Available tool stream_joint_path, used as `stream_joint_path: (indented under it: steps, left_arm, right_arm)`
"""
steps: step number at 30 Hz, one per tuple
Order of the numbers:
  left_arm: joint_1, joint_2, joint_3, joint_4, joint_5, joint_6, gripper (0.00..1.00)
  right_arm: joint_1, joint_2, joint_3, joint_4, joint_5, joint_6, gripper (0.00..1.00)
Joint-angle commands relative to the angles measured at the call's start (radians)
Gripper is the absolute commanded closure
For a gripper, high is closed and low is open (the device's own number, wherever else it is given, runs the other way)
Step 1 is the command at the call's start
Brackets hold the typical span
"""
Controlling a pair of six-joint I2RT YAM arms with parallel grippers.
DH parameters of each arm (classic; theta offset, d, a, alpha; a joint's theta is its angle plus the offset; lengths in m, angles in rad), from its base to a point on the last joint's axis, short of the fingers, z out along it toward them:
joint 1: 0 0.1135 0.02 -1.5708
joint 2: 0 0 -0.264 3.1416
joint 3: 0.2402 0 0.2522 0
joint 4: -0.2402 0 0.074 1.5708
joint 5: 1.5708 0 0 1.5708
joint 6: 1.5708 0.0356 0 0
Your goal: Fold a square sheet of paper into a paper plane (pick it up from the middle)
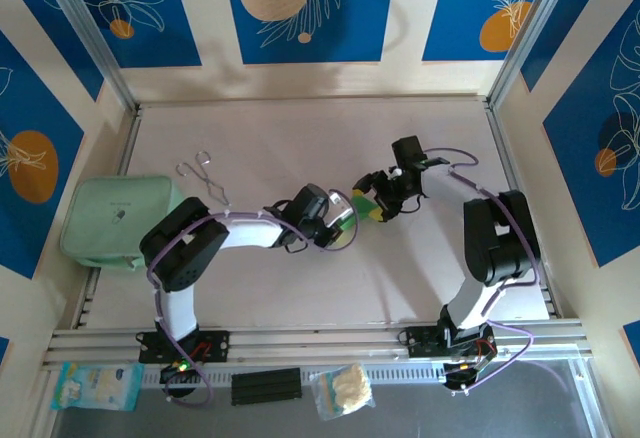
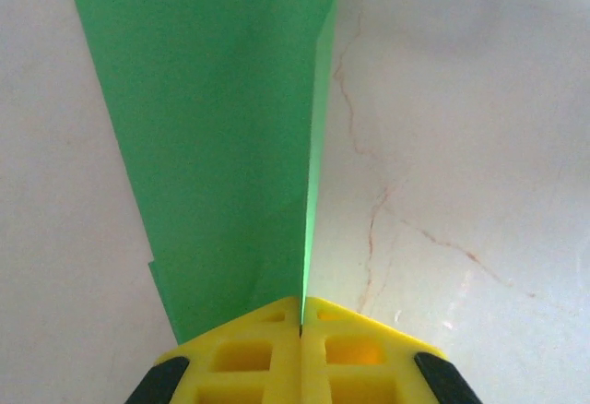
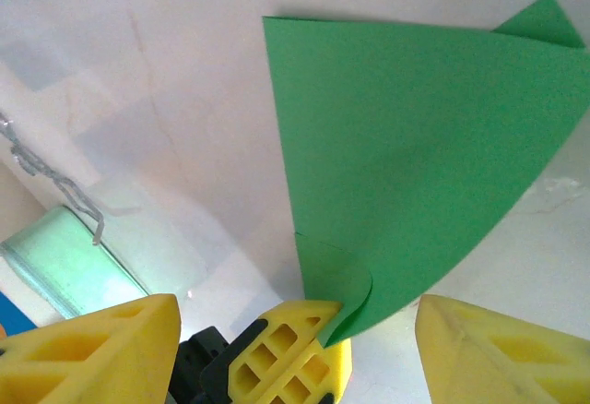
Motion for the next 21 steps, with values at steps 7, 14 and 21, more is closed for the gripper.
stream_joint_path:
  steps: [7, 14, 21]
  left_arm:
    - [0.065, 0.076, 0.163, -0.203, 0.219, -0.256, 1.00]
    - [0.097, 0.108, 0.179, -0.143, 0.327, -0.490, 1.00]
    - [0.117, 0.132, 0.172, -0.057, 0.375, -0.664, 1.00]
  right_arm:
    - [-0.041, -0.121, -0.124, 0.129, 0.020, -0.161, 0.31]
    - [-0.053, -0.177, -0.201, 0.214, 0.007, -0.254, 0.31]
    - [-0.052, -0.145, -0.233, 0.243, -0.040, -0.282, 0.33]
